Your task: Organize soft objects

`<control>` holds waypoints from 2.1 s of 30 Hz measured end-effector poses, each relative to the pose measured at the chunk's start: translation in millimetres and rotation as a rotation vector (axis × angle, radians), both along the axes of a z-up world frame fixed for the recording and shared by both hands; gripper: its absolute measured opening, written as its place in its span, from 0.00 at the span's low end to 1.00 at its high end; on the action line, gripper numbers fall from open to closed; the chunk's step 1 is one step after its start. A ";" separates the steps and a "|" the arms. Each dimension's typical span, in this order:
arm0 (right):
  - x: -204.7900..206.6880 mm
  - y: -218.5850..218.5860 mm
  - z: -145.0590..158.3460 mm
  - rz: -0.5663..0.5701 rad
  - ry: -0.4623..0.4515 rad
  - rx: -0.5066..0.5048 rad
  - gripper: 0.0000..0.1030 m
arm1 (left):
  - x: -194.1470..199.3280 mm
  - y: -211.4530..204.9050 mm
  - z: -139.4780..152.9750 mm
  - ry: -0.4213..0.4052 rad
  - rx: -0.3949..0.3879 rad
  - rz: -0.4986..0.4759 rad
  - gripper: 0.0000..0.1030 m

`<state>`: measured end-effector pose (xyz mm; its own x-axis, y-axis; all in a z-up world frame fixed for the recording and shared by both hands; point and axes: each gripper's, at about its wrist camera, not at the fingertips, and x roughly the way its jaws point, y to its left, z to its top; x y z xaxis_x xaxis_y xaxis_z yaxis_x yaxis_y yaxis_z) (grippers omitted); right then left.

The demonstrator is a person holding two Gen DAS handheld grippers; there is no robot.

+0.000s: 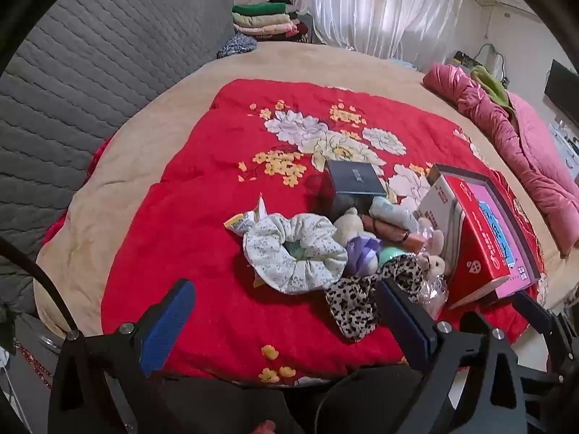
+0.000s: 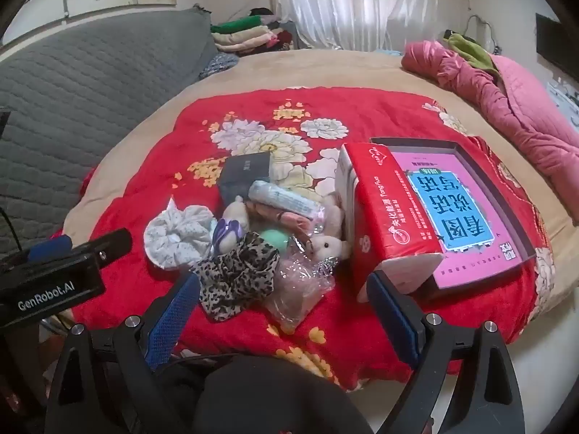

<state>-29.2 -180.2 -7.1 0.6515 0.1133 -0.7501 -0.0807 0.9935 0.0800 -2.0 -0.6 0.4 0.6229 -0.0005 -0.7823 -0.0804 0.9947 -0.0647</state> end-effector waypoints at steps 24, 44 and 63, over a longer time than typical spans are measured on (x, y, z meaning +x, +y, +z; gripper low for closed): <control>2.1 -6.5 5.7 -0.019 -0.011 0.030 0.91 | 2.4 -11.0 -1.9 0.053 -0.008 -0.017 0.97; 0.8 -9.3 7.3 -0.022 -0.016 0.031 0.91 | 2.8 -10.5 1.7 0.051 0.002 -0.010 0.97; 0.1 -8.6 6.3 -0.018 -0.007 0.025 0.91 | 2.2 -10.0 1.1 0.051 0.003 -0.007 0.97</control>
<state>-29.1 -188.9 -0.8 0.6587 0.1202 -0.7428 -0.0636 0.9925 0.1041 0.2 -10.6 1.5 0.5822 -0.0021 -0.8131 -0.0769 0.9954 -0.0576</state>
